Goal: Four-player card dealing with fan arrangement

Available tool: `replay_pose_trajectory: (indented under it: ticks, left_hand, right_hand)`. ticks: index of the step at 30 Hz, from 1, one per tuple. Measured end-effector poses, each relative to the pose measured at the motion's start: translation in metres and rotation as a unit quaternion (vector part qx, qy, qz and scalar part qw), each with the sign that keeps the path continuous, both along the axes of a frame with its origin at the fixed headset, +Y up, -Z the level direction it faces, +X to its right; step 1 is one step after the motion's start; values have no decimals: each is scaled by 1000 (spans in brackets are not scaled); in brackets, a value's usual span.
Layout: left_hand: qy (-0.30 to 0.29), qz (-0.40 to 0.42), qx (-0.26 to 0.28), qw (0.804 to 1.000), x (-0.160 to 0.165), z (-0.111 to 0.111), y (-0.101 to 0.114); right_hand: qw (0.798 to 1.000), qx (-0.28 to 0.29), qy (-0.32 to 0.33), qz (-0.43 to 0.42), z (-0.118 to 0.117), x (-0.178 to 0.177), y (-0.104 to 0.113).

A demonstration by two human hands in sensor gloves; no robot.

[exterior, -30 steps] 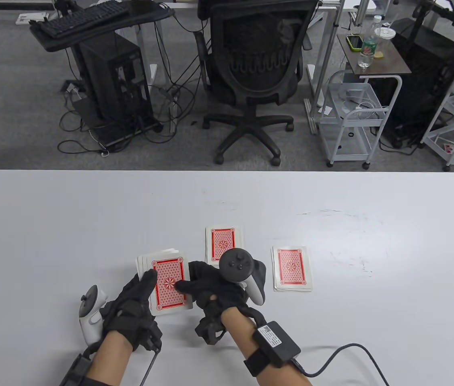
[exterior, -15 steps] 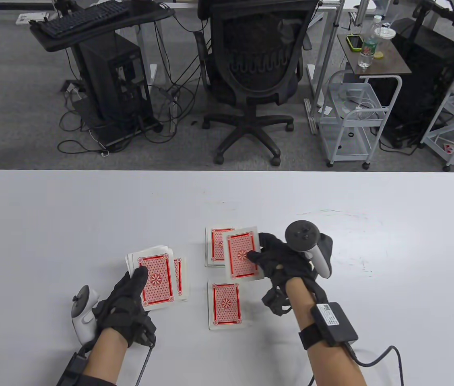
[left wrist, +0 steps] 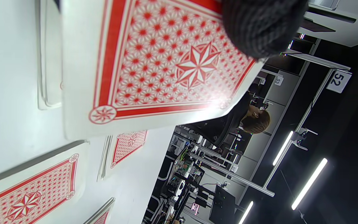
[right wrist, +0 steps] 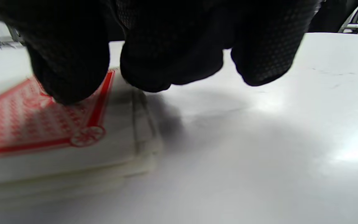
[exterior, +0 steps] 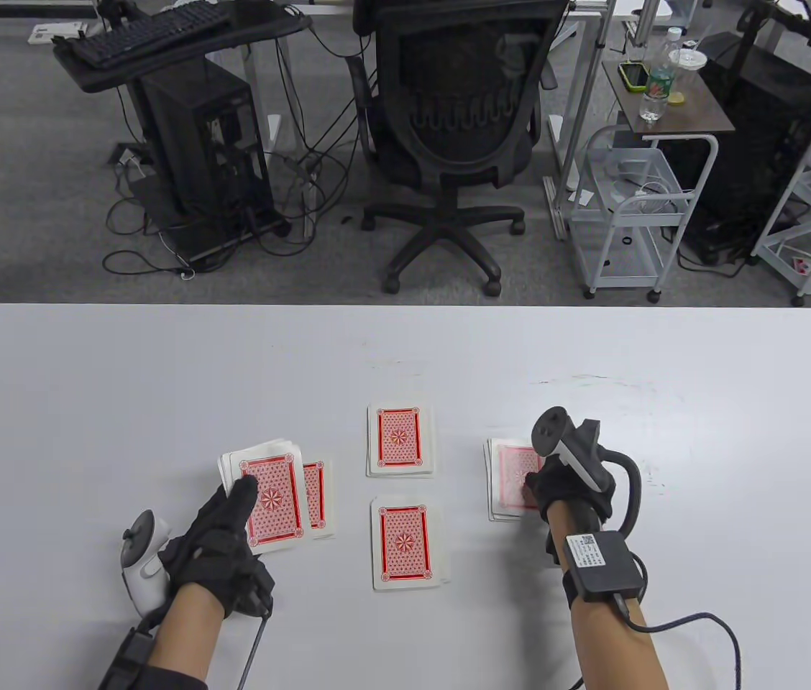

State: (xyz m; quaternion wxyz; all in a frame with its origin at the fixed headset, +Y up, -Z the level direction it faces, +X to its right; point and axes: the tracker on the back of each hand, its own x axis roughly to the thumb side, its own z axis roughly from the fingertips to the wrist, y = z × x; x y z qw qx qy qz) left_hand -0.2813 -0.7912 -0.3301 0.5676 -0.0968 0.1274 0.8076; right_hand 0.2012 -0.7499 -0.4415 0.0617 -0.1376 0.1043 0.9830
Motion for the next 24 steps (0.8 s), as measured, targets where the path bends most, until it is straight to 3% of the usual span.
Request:
replay_pose_trajectory:
  ticks: [4,8,10,13,16,20,24]
  left_hand:
    - [-5,2,5,1000,2,-1,-1]
    - [-10,0,14,1000,10,1,2]
    - [-12,-2,18,1000,15,3,3]
    - [-26,-2,21,999,22,5,5]
    - [-36,-5,27,999,27,6,6]
    - [-45,-20,27,998,34,7,5]
    - [-60,-24,32,997,42,6,6]
  right_hand:
    - [997,59,47,-35,15,-18,28]
    - [984,76,119,-107,35,-68,45]
    - [968,82,153,-181,44,-99,51]
    - [928,84,189,-311,53,-140,50]
    - [890,75,225,-390,62,-173,43]
    - [894,74,269,-352,70,-196,37]
    - [879,88,231,-407,72,-202,27]
